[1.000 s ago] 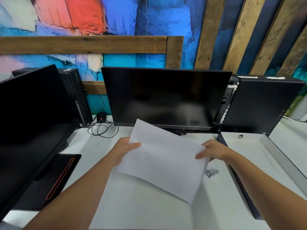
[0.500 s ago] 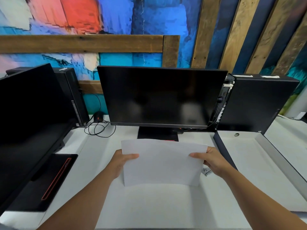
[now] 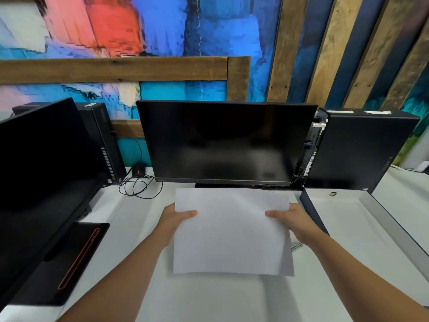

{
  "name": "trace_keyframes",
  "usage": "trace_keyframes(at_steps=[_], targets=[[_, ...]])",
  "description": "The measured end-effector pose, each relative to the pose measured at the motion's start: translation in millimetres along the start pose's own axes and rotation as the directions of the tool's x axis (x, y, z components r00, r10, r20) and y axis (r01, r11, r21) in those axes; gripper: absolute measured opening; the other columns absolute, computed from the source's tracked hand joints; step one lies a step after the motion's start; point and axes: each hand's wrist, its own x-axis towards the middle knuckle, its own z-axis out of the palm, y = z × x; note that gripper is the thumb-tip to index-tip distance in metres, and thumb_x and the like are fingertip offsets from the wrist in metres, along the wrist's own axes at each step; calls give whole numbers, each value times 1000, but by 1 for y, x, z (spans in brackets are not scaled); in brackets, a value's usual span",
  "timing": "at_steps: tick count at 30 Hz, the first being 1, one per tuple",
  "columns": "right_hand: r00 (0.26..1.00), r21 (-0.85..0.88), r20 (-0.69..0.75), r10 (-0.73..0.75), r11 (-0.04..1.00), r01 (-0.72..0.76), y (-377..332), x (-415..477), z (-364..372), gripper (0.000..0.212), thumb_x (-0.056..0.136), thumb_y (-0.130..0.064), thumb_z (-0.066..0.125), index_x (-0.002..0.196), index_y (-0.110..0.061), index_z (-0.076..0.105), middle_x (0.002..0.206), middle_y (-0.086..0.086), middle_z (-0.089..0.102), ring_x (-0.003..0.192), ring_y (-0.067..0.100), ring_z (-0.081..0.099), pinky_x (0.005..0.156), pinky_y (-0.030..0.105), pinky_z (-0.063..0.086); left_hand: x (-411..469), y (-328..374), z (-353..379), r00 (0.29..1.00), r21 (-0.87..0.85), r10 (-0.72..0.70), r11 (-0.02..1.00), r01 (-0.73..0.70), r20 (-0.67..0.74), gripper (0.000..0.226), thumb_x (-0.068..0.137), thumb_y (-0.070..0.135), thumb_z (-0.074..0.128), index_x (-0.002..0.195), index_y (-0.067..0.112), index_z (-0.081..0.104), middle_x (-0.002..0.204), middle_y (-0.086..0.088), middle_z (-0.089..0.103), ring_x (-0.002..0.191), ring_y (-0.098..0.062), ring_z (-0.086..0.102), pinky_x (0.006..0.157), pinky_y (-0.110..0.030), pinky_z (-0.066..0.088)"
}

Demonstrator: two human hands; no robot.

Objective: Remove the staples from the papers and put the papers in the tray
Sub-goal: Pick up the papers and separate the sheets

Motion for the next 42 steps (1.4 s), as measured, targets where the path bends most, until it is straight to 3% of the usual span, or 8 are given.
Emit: trace_keyframes(at_steps=[7,12,17,21,26,32,38,42], targets=[[999,-187,40,26,982,-18,-32,14,-6,18,72,1,73,90,-1,72,92,17,74,80,32,70,81,41,55,19,23,7,992,194,122,974,-114,-29,41,76,0,73,110,17,58,87,-4,71,79,-19,64,70,-24,48],[993,-404,112,46,915,3,-52,21,5,12,70,-5,75,82,-3,75,86,18,74,74,31,70,75,40,56,18,33,23,965,544,-2,826,-145,261,28,77,4,74,102,15,67,73,4,71,72,-10,62,61,-17,45],[983,-552,174,59,833,48,-78,28,24,14,68,-12,77,81,-9,75,82,11,75,71,27,71,69,35,56,17,34,38,932,543,-72,828,-143,356,25,76,6,76,100,6,71,93,-9,75,82,-21,72,77,-28,57],[978,-598,202,45,797,87,-89,31,36,4,69,-12,77,71,-14,74,71,2,73,60,17,68,58,24,53,19,31,42,937,567,-84,813,-132,339,22,79,15,75,92,-1,69,86,-8,71,74,-20,68,73,-29,53],[984,-556,175,-41,820,133,-90,39,36,7,69,-9,79,75,-8,74,80,7,74,66,16,66,59,18,49,18,19,30,961,410,-60,910,-58,270,8,80,16,74,88,12,72,91,-10,75,84,-28,71,82,-39,56],[994,-515,84,-72,851,105,-80,43,6,11,66,-14,81,69,-7,72,72,10,69,65,19,62,66,29,46,10,6,23,977,236,-55,972,5,206,20,83,11,70,101,3,69,100,-13,74,91,-32,70,86,-44,55],[999,-143,40,-37,989,42,-75,33,-16,8,72,-2,75,77,-5,68,80,12,70,70,21,65,69,29,54,3,-4,23,990,112,-72,992,58,125,15,86,9,67,99,3,70,102,-16,73,94,-32,70,86,-43,55],[1000,-53,4,5,999,-5,-63,31,-16,11,73,-4,74,83,-4,70,88,12,72,71,20,66,68,27,53,-4,-6,29,991,48,-62,997,57,120,14,86,7,66,99,4,70,100,-12,74,93,-29,70,80,-37,55]])
